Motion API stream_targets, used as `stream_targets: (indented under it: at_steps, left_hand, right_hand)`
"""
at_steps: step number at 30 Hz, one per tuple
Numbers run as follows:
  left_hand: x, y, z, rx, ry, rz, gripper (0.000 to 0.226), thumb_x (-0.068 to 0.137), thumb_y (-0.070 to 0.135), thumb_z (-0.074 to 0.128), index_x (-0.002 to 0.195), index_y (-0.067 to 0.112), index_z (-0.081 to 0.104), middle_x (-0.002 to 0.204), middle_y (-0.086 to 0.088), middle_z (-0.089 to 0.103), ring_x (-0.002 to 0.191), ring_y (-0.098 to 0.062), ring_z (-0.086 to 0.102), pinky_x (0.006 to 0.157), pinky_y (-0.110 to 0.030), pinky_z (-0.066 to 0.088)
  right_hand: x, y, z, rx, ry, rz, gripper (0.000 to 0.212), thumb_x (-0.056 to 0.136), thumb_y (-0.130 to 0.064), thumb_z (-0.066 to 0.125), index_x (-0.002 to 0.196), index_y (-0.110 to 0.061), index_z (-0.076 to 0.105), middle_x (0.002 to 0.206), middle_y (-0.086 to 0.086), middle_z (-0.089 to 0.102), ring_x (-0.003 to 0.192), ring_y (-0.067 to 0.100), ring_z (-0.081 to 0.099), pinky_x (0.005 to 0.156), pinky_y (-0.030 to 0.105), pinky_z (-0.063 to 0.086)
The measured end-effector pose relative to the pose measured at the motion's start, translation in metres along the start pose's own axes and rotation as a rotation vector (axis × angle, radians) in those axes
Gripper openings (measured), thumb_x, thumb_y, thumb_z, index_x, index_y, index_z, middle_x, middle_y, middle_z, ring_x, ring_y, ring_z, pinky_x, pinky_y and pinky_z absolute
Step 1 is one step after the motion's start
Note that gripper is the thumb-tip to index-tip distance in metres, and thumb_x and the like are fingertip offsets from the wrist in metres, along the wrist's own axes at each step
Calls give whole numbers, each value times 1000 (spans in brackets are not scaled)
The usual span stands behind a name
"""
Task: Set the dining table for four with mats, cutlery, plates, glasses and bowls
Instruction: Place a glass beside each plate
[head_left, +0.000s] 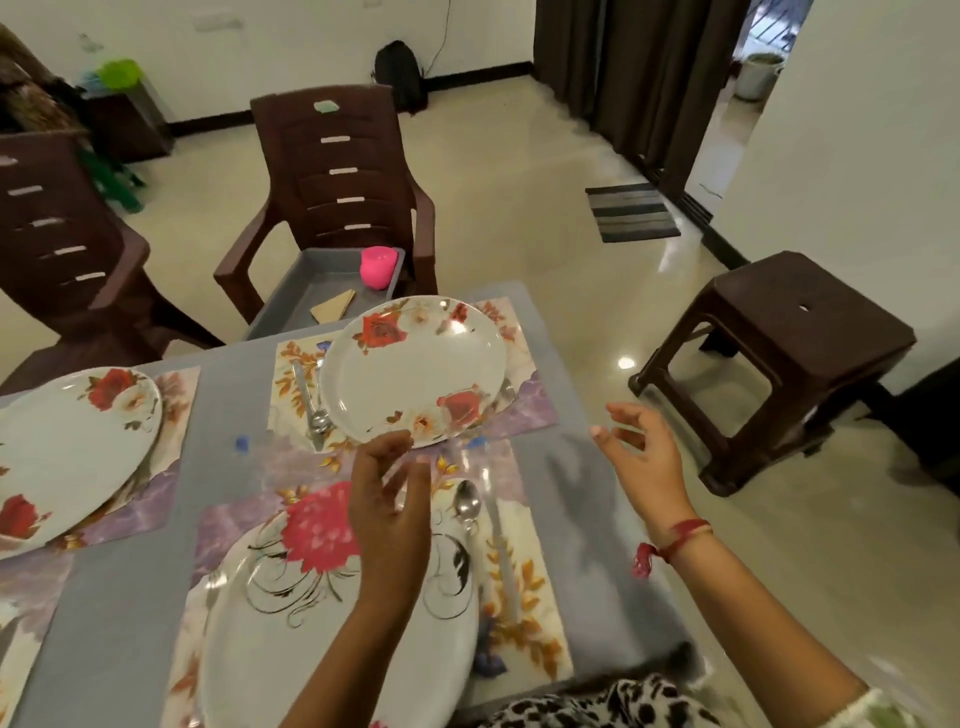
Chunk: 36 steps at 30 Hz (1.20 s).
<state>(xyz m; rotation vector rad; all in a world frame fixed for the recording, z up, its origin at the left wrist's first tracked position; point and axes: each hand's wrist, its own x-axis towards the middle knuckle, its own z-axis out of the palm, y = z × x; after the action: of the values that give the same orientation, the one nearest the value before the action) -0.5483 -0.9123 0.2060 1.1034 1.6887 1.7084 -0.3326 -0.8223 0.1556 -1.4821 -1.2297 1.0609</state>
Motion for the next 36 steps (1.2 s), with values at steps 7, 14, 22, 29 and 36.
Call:
stream_targets:
  at_steps: [7, 14, 22, 29, 36]
  left_hand:
    - [-4, 17, 168, 85, 67, 26, 28, 81, 24, 57, 108, 16, 56, 100, 7, 61, 94, -6, 59, 78, -17, 50]
    - [10, 36, 281, 164, 79, -5, 25, 88, 13, 63, 109, 24, 56, 107, 12, 61, 103, -1, 57, 83, -19, 50]
    - [41, 33, 309, 269, 217, -48, 22, 89, 16, 63, 108, 24, 56, 108, 13, 59, 101, 3, 56, 71, -3, 43]
    - [105, 3, 321, 302, 407, -86, 20, 91, 14, 61, 107, 24, 57, 106, 17, 58, 101, -4, 56, 79, -17, 45]
    - [216, -17, 344, 274, 556, -178, 19, 93, 12, 57, 101, 30, 55, 100, 15, 58, 95, -4, 55, 72, -11, 40]
  right_hand:
    - [114, 1, -97, 3, -245, -68, 24, 85, -14, 66, 104, -27, 57, 115, -2, 57, 98, 7, 55, 70, 9, 43]
    - [188, -7, -175, -22, -310, -106, 24, 87, -22, 64, 109, -28, 57, 113, -9, 55, 102, 1, 52, 66, 6, 43]
    - [242, 8, -181, 20, -381, -84, 17, 88, -17, 63, 101, -27, 60, 106, -8, 60, 98, 2, 56, 68, 11, 44]
    - [332, -13, -130, 3, -470, -179, 12, 87, -14, 64, 94, -24, 62, 99, -5, 63, 90, 4, 59, 66, 8, 47]
    - [444, -53, -59, -13, -623, -176, 13, 87, -16, 65, 99, -19, 61, 95, -2, 62, 89, 10, 59, 65, 10, 48]
